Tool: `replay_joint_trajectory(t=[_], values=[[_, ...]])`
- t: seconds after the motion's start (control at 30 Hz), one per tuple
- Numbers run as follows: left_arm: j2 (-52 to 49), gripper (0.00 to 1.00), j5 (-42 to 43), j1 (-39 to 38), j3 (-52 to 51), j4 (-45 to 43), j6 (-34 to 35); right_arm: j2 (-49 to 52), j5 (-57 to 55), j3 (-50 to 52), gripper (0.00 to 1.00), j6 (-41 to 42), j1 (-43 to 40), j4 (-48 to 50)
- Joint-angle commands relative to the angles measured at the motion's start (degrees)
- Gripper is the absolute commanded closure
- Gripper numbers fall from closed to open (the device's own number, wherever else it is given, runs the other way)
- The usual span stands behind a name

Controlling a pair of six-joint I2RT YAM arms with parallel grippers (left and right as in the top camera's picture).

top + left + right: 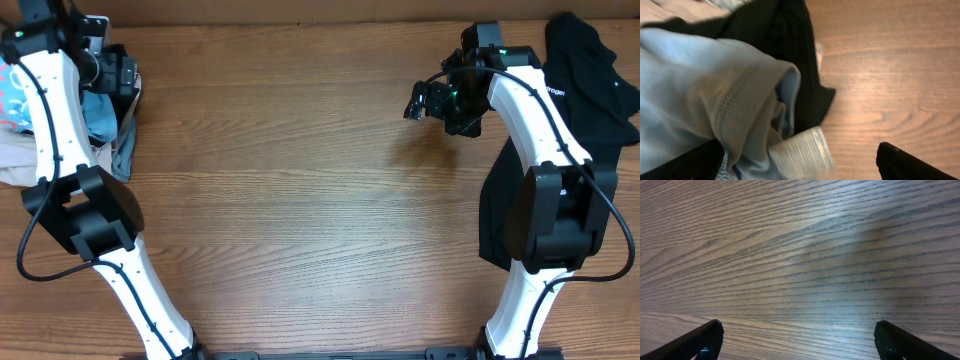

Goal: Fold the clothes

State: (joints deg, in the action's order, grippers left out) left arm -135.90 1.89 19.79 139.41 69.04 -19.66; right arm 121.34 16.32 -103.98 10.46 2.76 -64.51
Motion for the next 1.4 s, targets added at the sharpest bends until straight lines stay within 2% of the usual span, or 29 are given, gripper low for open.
replay_joint_trajectory(t=[0.0, 0.2, 0.33, 0.43, 0.57, 0.77, 0.93, 1.17, 1.37], values=[[2.3, 0.00, -2.5, -1.1, 8.2, 5.7, 1.8, -2.8, 0.5, -1.1, 0.00, -0.4, 0.1, 0.2], [4.5, 0.00, -6.3, 0.5, 21.4, 13.2, 4.9, -2.8, 0.5, -1.1, 0.00, -0.4, 0.1, 0.1], [4.0, 0.00, -6.3, 3.5, 21.0, 11.3, 4.9, -2.8, 0.5, -1.1, 0.00, -0.4, 0.1, 0.1], [2.8, 0.00, -5.5, 6.2, 17.2, 7.0, 7.1, -2.8, 0.5, -1.1, 0.00, -0.4, 0.1, 0.1], [1.4, 0.00, -0.4, 8.9, 10.8, 0.4, 7.1, -2.8, 0.5, -1.1, 0.00, -0.4, 0.1, -0.3], [-0.5, 0.00, 0.7, 10.2, -6.1, -15.6, 6.8, -2.8, 0.5, -1.1, 0.00, -0.4, 0.1, -0.3], [-3.8, 0.00, 1.2, 9.7, -13.8, -19.5, 6.8, -2.8, 0.5, -1.1, 0.00, -0.4, 0.2, -0.6], [-9.4, 0.00, 1.2, 9.7, -14.8, -18.1, 7.3, -3.2, 0.5, -1.2, 0.00, -0.4, 0.2, -0.3], [-6.4, 0.00, 1.1, 9.7, -1.7, -8.5, 8.2, -7.5, 0.2, -7.6, 0.00, -1.9, 0.2, -2.0]])
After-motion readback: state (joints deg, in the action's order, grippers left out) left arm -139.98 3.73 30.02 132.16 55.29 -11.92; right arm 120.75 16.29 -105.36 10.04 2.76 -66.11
